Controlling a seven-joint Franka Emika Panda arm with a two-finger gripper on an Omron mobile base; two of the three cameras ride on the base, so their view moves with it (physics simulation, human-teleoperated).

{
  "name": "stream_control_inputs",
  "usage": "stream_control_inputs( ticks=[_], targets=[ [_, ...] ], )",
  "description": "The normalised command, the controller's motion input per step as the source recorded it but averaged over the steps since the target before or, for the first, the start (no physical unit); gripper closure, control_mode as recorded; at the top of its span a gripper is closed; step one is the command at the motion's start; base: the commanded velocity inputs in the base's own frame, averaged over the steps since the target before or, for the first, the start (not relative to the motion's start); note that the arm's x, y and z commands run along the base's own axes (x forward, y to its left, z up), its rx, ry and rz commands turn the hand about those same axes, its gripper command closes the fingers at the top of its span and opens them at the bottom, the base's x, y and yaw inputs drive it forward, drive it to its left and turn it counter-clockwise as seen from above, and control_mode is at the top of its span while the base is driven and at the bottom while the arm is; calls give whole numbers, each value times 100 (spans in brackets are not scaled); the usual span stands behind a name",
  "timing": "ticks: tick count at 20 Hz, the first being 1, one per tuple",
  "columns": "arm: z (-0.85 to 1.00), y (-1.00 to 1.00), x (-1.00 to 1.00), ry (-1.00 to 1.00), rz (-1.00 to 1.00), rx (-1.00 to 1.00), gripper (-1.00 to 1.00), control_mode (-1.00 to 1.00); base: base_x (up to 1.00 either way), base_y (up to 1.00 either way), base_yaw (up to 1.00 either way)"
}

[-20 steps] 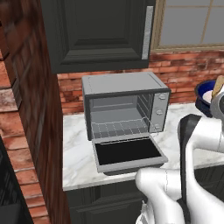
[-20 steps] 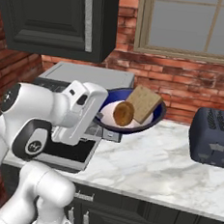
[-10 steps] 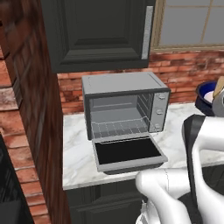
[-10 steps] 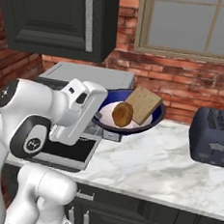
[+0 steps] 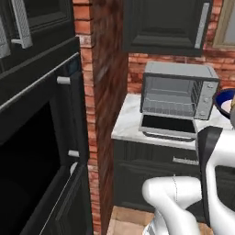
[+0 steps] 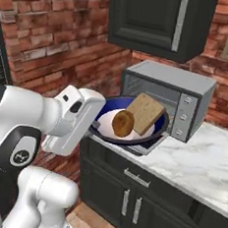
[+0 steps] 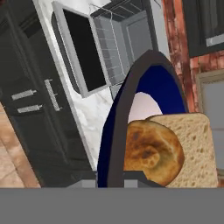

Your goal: Pick up the heated bread from the toaster oven and place it in the bowl. Then move the bread bowl to the dining counter.

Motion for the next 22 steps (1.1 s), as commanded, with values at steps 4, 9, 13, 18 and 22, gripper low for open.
stream_control_inputs(
  ticks=[4, 9, 13, 18, 22],
  targets=[
    [0, 0, 0, 0, 0, 0, 100, 100, -50, -1, 100],
    [0, 0, 0, 0, 0, 0, 100, 100, -41, 0, 100],
    [0, 0, 0, 0, 0, 0, 100, 100, -62, 0, 99],
    [0, 0, 0, 0, 0, 0, 100, 100, -65, -1, 98],
    [0, 0, 0, 0, 0, 0, 100, 100, -77, 0, 92]
  ],
)
